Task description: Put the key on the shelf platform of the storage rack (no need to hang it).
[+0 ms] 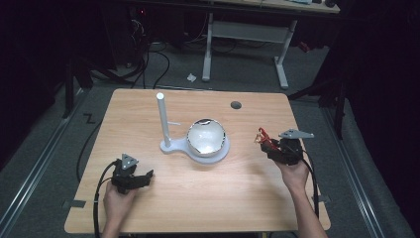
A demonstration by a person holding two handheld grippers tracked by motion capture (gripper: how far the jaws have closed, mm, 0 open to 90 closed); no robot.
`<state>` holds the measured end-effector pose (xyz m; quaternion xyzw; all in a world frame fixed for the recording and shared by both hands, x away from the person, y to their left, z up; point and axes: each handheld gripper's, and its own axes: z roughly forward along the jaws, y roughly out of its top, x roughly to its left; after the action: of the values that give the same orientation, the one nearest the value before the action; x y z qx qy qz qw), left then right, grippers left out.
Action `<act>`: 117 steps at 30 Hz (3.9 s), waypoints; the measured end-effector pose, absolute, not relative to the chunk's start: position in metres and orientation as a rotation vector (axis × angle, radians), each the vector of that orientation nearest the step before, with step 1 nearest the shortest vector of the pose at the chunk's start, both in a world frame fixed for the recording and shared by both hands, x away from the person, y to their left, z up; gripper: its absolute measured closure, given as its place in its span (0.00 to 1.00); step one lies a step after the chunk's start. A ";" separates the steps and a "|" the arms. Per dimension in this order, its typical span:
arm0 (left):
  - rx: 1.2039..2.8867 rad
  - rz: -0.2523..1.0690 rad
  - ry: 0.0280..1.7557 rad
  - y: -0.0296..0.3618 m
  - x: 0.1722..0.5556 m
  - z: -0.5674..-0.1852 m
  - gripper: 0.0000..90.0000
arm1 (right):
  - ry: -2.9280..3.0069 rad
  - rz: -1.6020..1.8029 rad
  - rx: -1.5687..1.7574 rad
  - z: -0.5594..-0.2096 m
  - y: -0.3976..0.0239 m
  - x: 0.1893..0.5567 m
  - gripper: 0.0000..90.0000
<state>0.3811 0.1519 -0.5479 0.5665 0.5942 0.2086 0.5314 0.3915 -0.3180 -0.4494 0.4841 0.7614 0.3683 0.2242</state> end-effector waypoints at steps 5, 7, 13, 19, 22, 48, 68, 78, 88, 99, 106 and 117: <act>1.352 0.498 1.418 0.152 0.381 -0.548 0.24 | 2.110 1.028 1.314 -0.445 -0.315 0.386 0.59; 1.351 0.498 1.418 0.152 0.381 -0.548 0.24 | 2.116 1.046 1.316 -0.442 -0.314 0.382 0.59; 1.351 0.498 1.418 0.152 0.381 -0.548 0.24 | 2.126 1.068 1.300 -0.438 -0.310 0.376 0.59; 1.351 0.498 1.418 0.152 0.381 -0.548 0.24 | 2.147 1.108 1.277 -0.434 -0.304 0.369 0.59; 1.351 0.498 1.418 0.152 0.381 -0.548 0.24 | 2.156 1.114 1.258 -0.433 -0.300 0.366 0.59; 1.354 0.498 1.417 0.152 0.381 -0.548 0.24 | 2.247 1.236 1.127 -0.418 -0.262 0.359 0.59; 1.351 0.498 1.417 0.152 0.381 -0.548 0.24 | 2.329 1.265 1.016 -0.409 -0.222 0.374 0.59; 1.351 0.498 1.417 0.152 0.381 -0.548 0.24 | 2.350 1.258 0.980 -0.403 -0.206 0.385 0.59; 1.351 0.497 1.417 0.152 0.381 -0.548 0.24 | 2.366 1.247 0.978 -0.404 -0.197 0.397 0.59; 1.351 0.497 1.417 0.152 0.381 -0.548 0.24 | 2.394 1.220 0.977 -0.406 -0.187 0.409 0.59; 1.351 0.498 1.417 0.152 0.381 -0.548 0.24 | 2.414 1.204 0.992 -0.412 -0.179 0.420 0.59; 1.352 0.497 1.417 0.152 0.381 -0.548 0.24 | 2.435 1.182 1.017 -0.421 -0.172 0.433 0.59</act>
<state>0.3812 0.1518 -0.5479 0.5669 0.5940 0.2082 0.5315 0.4330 -0.1720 -0.4210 0.3490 0.8355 0.4057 0.1247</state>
